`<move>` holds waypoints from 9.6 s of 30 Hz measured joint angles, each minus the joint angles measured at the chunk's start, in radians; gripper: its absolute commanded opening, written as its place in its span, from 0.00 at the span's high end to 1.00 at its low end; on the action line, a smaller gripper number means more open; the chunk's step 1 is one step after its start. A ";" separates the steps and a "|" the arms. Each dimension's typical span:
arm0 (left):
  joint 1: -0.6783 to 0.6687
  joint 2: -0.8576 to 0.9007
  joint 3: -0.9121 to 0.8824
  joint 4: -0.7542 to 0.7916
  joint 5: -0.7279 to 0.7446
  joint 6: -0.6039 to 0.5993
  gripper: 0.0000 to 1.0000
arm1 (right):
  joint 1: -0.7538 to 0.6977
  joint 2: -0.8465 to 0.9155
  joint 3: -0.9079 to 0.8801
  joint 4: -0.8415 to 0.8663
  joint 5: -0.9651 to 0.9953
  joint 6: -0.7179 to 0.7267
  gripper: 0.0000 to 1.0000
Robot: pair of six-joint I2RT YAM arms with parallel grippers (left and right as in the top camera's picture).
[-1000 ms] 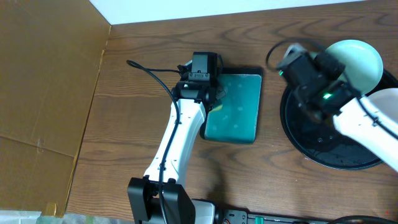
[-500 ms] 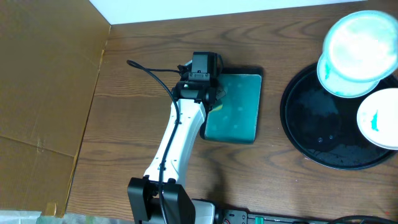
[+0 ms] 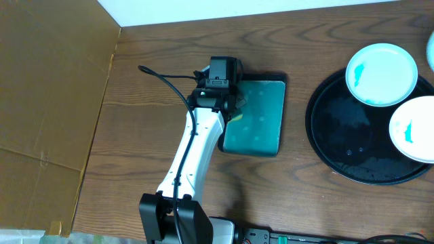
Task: Clean dirty plates on tray and stack at the side
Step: 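Carry the cleaned plate off the black tray to the right side, then grip the rim of the next white plate with the right gripper, then scrub the held plate with the green sponge using the left gripper, then lift the plate with the right gripper and stack it at the side, then grip the rim of the last white plate with the right gripper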
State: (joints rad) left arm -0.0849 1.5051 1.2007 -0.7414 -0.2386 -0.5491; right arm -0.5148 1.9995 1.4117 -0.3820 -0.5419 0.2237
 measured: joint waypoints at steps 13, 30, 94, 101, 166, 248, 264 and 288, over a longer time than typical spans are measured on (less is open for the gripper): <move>0.000 0.000 0.000 0.000 0.000 0.000 0.93 | -0.037 0.161 0.000 0.026 0.167 0.053 0.75; 0.000 0.000 0.000 0.000 0.000 0.000 0.93 | 0.011 -0.112 0.106 -0.085 0.166 -0.020 0.01; -0.038 0.000 0.000 0.146 0.361 0.008 0.93 | 0.638 0.103 0.115 -0.433 0.172 -0.334 0.99; -0.205 0.043 0.000 0.234 0.420 -0.011 0.93 | 0.644 0.103 0.058 -0.428 0.202 -0.338 0.99; -0.546 0.511 0.012 0.785 0.289 -0.175 0.93 | 0.644 0.086 0.006 -0.363 0.193 -0.314 0.99; -0.138 0.087 0.021 0.120 -0.239 0.025 0.93 | 0.970 -0.383 -0.016 -0.094 1.111 -0.882 0.99; -0.138 0.087 0.021 0.116 -0.237 0.025 0.93 | 0.116 -0.203 -0.016 -0.152 0.263 -0.224 0.99; -0.138 0.087 0.021 0.121 -0.208 0.025 0.93 | 0.008 -0.093 -0.017 -0.232 0.034 -0.063 0.15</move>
State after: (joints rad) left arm -0.2230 1.5917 1.2213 -0.6201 -0.4469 -0.5243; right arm -0.5064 1.9060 1.3949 -0.6144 -0.5083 0.1604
